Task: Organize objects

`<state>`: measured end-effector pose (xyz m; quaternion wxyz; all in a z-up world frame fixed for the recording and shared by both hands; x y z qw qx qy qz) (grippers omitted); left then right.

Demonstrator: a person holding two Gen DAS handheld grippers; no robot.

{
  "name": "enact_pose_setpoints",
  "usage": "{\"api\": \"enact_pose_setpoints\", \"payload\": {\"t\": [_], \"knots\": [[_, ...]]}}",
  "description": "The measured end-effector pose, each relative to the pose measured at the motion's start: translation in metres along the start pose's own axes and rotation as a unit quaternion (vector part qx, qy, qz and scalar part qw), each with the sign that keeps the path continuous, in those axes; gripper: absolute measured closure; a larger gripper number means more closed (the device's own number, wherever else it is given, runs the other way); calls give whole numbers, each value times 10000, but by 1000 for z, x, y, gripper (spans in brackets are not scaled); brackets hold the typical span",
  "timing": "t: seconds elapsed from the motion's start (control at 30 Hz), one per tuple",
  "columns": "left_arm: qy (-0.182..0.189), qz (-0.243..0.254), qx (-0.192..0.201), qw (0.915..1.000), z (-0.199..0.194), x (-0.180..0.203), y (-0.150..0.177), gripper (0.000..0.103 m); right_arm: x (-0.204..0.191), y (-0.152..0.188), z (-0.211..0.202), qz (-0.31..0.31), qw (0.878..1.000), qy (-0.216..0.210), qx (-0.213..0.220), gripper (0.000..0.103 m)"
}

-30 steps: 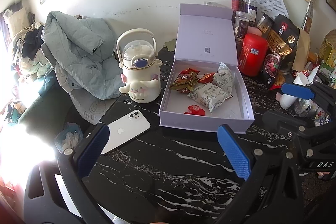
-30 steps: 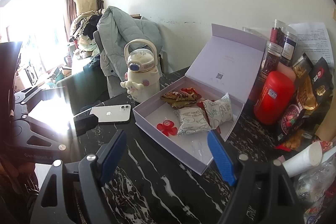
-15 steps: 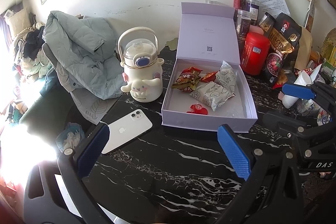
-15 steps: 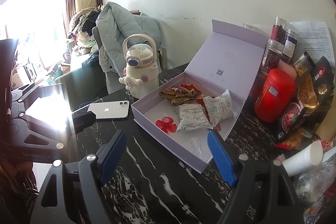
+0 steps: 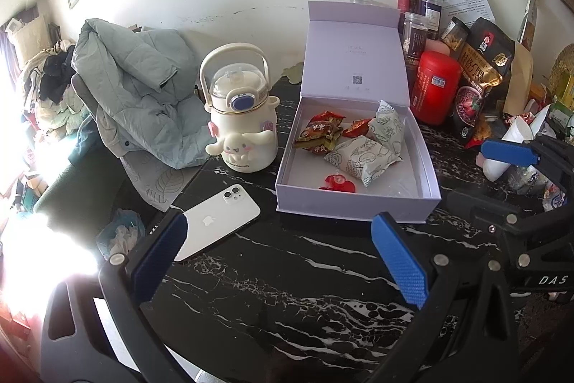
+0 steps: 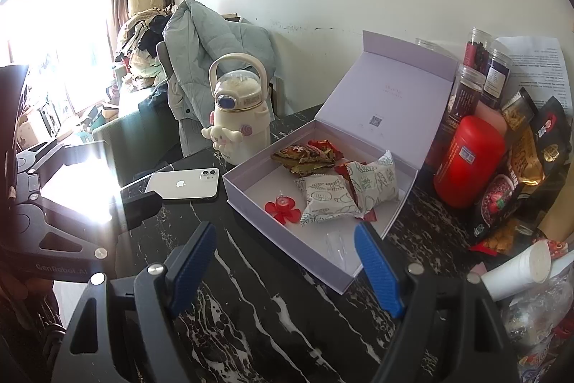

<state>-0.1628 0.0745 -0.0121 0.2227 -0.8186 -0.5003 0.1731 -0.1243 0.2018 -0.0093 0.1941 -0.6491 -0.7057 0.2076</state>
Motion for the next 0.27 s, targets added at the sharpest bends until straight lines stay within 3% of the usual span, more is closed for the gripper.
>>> {"api": "enact_pose_setpoints", "payload": {"t": [0.27], "knots": [[8,120,9,9999,0,3,0,0,0,0,2,1,10000,4,-28,23]]}}
Point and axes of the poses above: each gripper's, at about its wrist camera, not at the fingertips, and z roughly the way its jaws point, x to its right, y to its underside, the point moved 9 cm from there along z, roughly the way its jaws point, and after that the axes turned 15 degrees about -x, right-handed, at the moved point
